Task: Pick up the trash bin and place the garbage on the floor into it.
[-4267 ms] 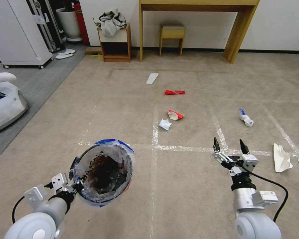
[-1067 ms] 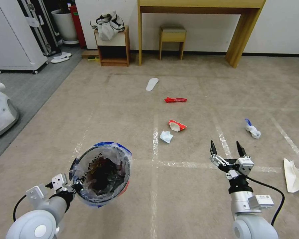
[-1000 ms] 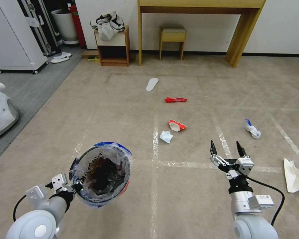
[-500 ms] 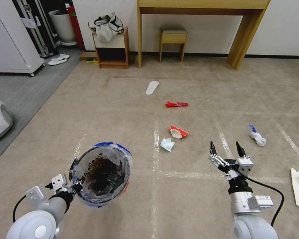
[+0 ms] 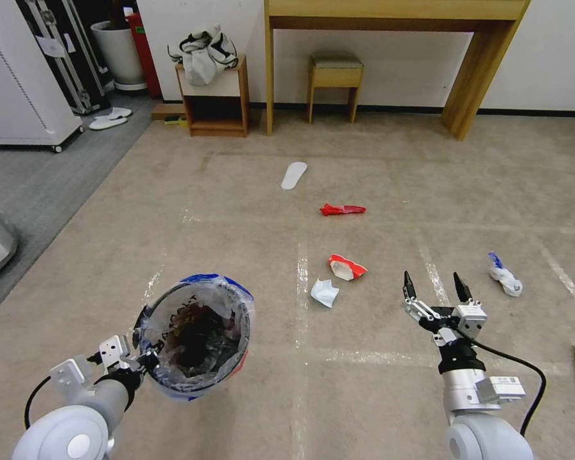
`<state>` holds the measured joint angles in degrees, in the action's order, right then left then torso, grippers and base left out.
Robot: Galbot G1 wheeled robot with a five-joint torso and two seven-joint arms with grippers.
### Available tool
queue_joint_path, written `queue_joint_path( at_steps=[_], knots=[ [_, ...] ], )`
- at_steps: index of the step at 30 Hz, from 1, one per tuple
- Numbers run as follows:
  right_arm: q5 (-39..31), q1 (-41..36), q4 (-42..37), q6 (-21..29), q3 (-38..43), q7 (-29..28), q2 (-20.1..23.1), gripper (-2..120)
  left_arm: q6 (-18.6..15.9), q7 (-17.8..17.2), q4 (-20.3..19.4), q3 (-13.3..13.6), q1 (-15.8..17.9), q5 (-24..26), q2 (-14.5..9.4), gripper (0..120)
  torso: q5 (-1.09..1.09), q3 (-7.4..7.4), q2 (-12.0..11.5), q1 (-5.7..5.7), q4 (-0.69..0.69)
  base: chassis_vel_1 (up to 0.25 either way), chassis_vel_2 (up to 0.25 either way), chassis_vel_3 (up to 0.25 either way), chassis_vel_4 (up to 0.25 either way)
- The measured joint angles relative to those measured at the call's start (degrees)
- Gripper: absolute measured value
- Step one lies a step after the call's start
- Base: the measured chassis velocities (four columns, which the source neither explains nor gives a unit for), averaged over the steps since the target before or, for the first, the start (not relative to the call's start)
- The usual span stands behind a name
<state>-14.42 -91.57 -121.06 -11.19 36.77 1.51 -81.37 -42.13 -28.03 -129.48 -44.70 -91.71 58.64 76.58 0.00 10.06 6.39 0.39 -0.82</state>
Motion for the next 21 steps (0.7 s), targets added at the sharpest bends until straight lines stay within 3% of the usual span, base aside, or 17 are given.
queue_joint_path(
  at_steps=[21],
  knots=[
    [0.0, 0.21, 0.01, 0.13, -0.02, 0.06, 0.06, 100, 0.0, 0.02, 0.03, 0.03, 0.08, -0.02, -0.11, 0, 0.0, 0.0, 0.0, 0.0, 0.0, -0.112, 0.106, 0.111, -0.107]
  ],
)
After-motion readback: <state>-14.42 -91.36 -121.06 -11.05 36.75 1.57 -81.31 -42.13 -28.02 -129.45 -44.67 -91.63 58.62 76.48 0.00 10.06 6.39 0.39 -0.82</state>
